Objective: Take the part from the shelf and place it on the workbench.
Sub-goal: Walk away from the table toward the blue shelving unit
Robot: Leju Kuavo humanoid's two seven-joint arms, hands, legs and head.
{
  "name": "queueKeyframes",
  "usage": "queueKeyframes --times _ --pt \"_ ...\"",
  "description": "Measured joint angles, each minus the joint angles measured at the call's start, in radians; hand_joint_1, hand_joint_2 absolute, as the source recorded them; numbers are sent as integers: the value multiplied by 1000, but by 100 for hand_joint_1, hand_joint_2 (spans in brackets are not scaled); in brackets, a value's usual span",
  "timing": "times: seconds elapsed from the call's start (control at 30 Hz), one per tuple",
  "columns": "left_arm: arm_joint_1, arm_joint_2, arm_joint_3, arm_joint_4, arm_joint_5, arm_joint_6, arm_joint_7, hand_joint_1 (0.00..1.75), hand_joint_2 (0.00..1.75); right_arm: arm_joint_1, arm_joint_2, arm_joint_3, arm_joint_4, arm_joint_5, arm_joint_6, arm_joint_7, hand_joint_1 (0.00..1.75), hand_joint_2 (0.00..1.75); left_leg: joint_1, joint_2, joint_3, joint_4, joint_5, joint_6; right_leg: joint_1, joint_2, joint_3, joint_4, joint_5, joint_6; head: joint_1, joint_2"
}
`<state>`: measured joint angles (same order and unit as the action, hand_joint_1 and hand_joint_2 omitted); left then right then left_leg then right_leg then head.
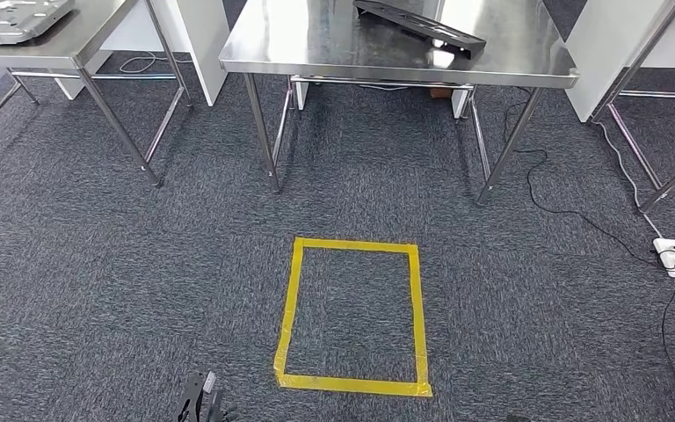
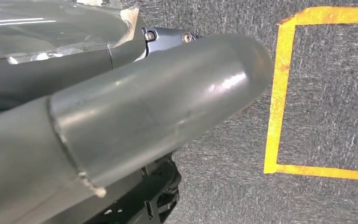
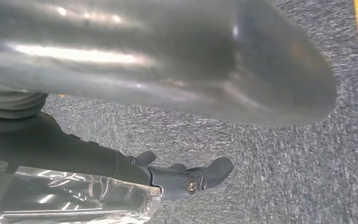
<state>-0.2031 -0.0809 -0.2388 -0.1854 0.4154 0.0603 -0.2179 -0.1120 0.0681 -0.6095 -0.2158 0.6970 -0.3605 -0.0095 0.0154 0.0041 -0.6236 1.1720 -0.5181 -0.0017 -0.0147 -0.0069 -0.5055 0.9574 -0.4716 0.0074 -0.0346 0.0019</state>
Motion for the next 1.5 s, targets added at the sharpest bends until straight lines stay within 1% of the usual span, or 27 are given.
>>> queueKeyframes --times 0.07,0.1,0.13,0.2,0.27,0.3,0.37,0.4,0.43,0.47,0.53,0.57,0.6,0.63,0.7,0.77,0.8,0.9,1.17,1.23,1.27,1.33,1.37,1.4,1.43,1.47,1.5 --pt "-1 1 0 0 0 0 0 0 0 0 1 0 0 0 0 0 0 0 -2 -2 91 -136 30 12 2 0 -8 8 3 5 1 0" --pt "-1 2 0 0 0 0 0 0 0 -1 1 0 1 0 0 0 0 0 -5 -3 114 -175 33 17 3 -1 -11 11 5 9 1 0" --pt "-1 2 0 0 0 0 0 0 0 -2 2 0 1 0 0 0 0 0 -8 -4 120 -190 30 22 4 -1 -14 12 8 14 1 0" --pt "-1 3 0 0 0 0 0 0 0 -3 2 0 1 0 0 0 0 0 -9 -3 113 -197 39 32 4 -1 -20 13 14 27 0 0" --pt "-2 2 0 0 0 0 0 0 0 -3 2 0 1 0 0 0 0 0 -5 0 105 -208 54 48 4 1 -43 51 -12 30 3 0" --pt "-2 1 0 0 0 0 0 0 0 -3 1 0 1 0 0 0 0 0 -3 1 100 -211 61 54 4 2 -67 101 -42 27 5 0" --pt "-2 0 0 0 0 0 0 0 0 -2 0 0 2 0 0 0 0 0 -5 2 85 -211 71 58 2 4 -127 243 -111 25 10 0" --pt "-1 0 0 0 0 0 0 0 0 -1 -1 0 2 0 0 0 0 0 -5 3 78 -211 76 58 1 4 -147 297 -131 28 10 0" --pt "-1 0 0 0 0 0 0 0 0 0 -1 0 2 0 0 0 0 0 -6 3 72 -210 80 56 0 4 -148 314 -134 36 11 0" --pt "-1 -1 0 0 0 0 0 0 0 1 -1 0 2 0 0 0 0 0 -5 3 69 -210 84 54 -2 4 -125 286 -120 45 12 0" --pt "-1 -1 0 0 0 0 0 0 0 1 -2 0 2 0 0 0 0 0 -6 3 64 -208 89 49 -7 3 -32 130 -69 61 12 0" --pt "-1 -2 0 0 0 0 0 0 0 0 -2 0 2 0 0 0 0 0 -7 2 62 -207 92 44 -6 5 10 60 -48 62 12 0" --pt "-1 -2 0 0 0 0 0 0 0 -1 -2 0 2 0 0 0 0 0 -9 2 60 -204 95 39 -5 6 34 15 -35 58 12 0" --pt "-1 -2 0 0 0 0 0 0 0 -1 -2 0 2 0 0 0 0 0 -11 2 57 -201 96 34 -5 7 40 -4 -32 51 11 0" --pt "-2 -2 0 0 -4 0 0 0 0 0 0 0 3 6 20 13 0 0 -12 1 50 -196 96 42 -4 9 29 -4 -28 43 7 0" --pt "-3 -1 -5 0 -19 0 4 0 0 1 4 6 5 35 106 80 0 0 -9 -1 46 -196 96 54 -2 9 24 -6 -27 38 4 0" --pt "-6 -1 -8 0 -29 1 8 0 0 3 8 13 7 54 163 122 0 0 -7 -1 45 -197 100 55 0 9 22 -5 -26 35 4 0" --pt "-13 -1 -21 0 -42 4 24 0 0 11 28 35 13 87 244 186 0 0 -4 -2 43 -198 108 49 2 8 20 -2 -23 30 4 0" --pt "-22 -1 -27 0 -45 13 33 0 0 11 49 60 21 99 267 199 0 0 -8 -4 33 -195 112 46 2 5 20 1 -21 35 4 0" --pt "-24 -2 -28 0 -47 17 32 0 0 9 49 62 21 101 270 198 0 0 -3 -7 37 -211 121 47 3 3 7 26 -41 36 5 0" --pt "-25 -2 -28 0 -47 19 32 0 0 9 50 64 22 102 273 198 0 0 0 -10 38 -218 126 48 3 3 -12 67 -65 34 6 0" --pt "-25 -4 -30 0 -48 21 32 0 0 9 50 67 23 104 278 198 0 0 2 -18 32 -220 131 48 0 4 -75 202 -129 30 8 0" --pt "-24 -5 -31 0 -47 22 32 0 0 9 51 69 23 106 282 198 0 0 2 -24 28 -220 133 46 -2 4 -103 262 -151 33 9 0" --pt "-23 -6 -31 0 -47 22 32 0 0 10 50 70 24 107 284 199 0 0 2 -31 24 -219 136 44 -5 4 -116 292 -158 39 9 0" --pt "-22 -6 -31 0 -46 23 32 0 0 11 50 71 24 109 285 200 0 0 4 -39 20 -218 139 40 -8 5 -108 278 -148 49 9 0" --pt "-22 -8 -31 0 -45 23 32 0 0 11 49 72 25 111 286 200 0 0 6 -48 17 -216 142 36 -12 9 -78 223 -123 61 9 0" --pt "-22 -9 -32 0 -45 24 33 0 0 11 49 73 25 113 286 201 0 0 7 -59 13 -212 144 31 -18 22 -37 142 -94 72 9 0"
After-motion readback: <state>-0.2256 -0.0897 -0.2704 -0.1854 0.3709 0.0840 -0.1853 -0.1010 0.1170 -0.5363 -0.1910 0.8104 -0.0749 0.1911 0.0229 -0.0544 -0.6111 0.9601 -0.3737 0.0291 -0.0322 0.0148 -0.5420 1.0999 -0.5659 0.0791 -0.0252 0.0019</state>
